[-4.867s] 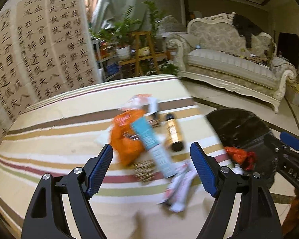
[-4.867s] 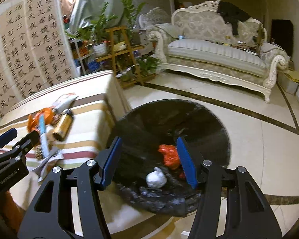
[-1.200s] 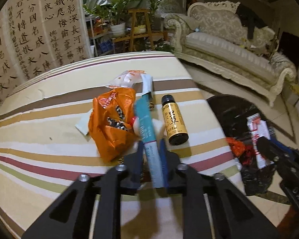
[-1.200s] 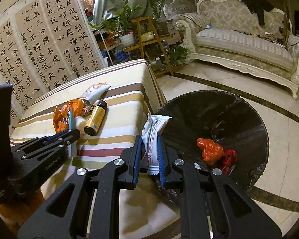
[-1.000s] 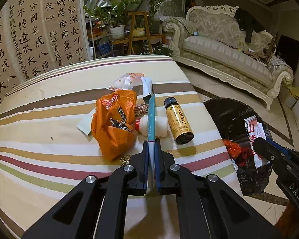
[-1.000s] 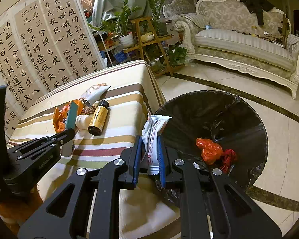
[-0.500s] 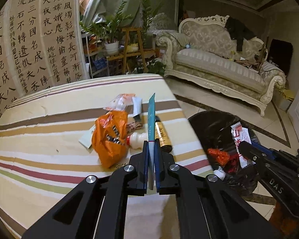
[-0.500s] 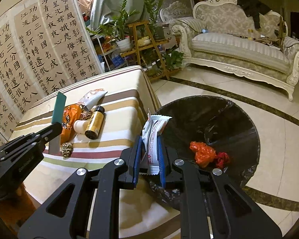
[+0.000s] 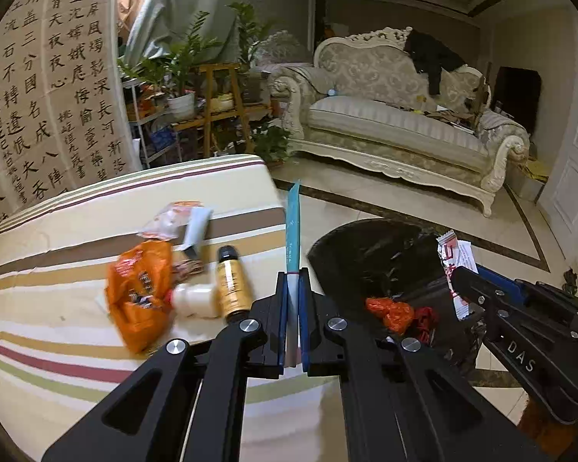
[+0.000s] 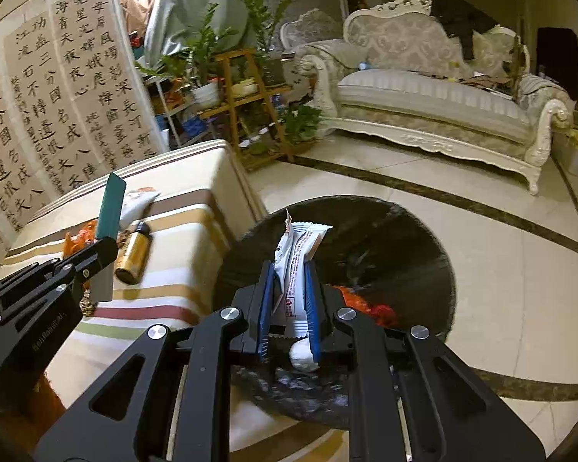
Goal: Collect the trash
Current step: 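Carry the wrapper and blue tube over the bin and open both grippers, then grasp the orange plastic bag on the table with the left gripper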
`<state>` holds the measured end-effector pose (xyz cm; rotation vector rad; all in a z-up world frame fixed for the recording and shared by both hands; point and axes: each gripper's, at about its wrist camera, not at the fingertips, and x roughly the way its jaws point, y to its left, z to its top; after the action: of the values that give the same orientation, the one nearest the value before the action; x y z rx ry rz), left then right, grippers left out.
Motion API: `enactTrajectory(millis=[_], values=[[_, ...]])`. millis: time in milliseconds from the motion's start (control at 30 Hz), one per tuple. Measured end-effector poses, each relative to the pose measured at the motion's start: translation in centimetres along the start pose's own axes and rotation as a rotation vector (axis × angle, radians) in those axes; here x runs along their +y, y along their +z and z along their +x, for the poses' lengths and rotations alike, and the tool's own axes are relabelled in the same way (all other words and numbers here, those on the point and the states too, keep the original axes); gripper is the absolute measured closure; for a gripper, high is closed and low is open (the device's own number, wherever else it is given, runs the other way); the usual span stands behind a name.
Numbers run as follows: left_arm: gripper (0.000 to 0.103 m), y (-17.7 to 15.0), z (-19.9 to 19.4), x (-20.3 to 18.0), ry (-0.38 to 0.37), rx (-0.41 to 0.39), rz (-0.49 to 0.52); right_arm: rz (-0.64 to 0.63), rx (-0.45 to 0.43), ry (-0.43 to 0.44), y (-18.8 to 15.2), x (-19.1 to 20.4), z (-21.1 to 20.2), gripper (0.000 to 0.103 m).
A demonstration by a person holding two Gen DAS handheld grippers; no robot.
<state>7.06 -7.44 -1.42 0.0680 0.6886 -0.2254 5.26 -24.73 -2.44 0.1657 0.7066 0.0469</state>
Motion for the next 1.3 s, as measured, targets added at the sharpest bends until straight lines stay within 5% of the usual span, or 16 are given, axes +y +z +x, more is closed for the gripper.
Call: enactTrajectory(millis=[633,700,833,1300], values=[[0.096,1.0,3.6,-4.8,-0.023,0.013,0.107,0.013,0.001,-0.093,0.5,-3.4,2.1,0.086],[0.093,1.0,4.0,-5.1,-0.012,0.022,0.12,0.022,0.001,-0.09,0.4,-3.7,2.4,0.079],[0.058,0.9,4.1,-4.8,-0.008,0.032,0.102,0.032,0.004,-0.1,0.2,-4.0,2.3,0.074],[0.034,0.7,1.8,-2.4,0.05,0.001,0.068,0.034,-0.014,-0.084,0.4,-2.6,1.1,0.055]])
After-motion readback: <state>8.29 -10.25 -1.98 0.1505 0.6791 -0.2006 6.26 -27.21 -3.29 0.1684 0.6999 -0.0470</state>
